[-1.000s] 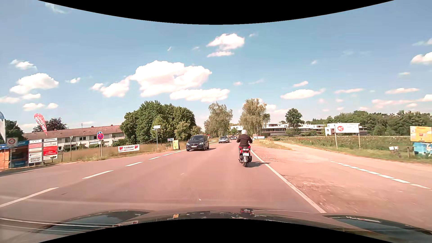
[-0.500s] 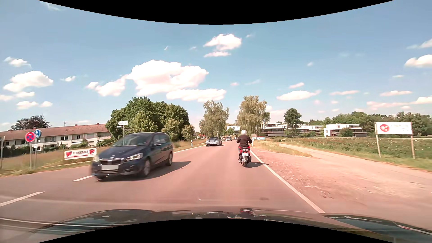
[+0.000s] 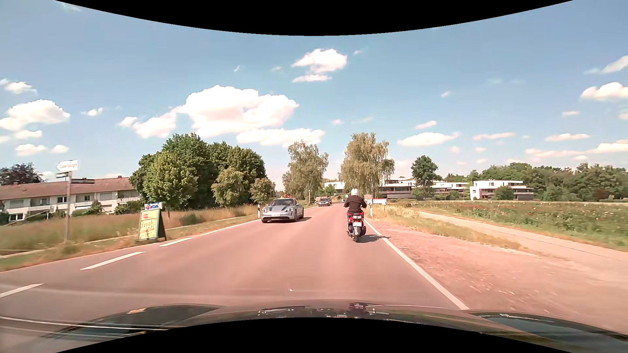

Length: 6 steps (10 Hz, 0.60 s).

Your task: Follow the waypoints while adhering to traffic rules and regulations

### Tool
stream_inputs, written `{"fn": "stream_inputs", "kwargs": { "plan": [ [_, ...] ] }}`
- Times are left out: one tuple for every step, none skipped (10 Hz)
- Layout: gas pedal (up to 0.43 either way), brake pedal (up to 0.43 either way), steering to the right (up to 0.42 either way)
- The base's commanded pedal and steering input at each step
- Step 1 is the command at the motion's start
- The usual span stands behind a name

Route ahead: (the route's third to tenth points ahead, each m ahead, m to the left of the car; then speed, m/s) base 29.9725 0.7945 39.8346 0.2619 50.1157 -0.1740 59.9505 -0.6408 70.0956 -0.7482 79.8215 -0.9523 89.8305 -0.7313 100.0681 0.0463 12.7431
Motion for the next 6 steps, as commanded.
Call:
{"fn": "stream_inputs", "kwargs": {
  "plan": [
    [0.150, 0.012, 0.015],
    [0.150, 0.012, 0.014],
    [0.150, 0.012, 0.013],
    [0.150, 0.012, 0.012],
    [0.150, 0.012, 0.013],
    [0.150, 0.012, 0.012]
  ]
}}
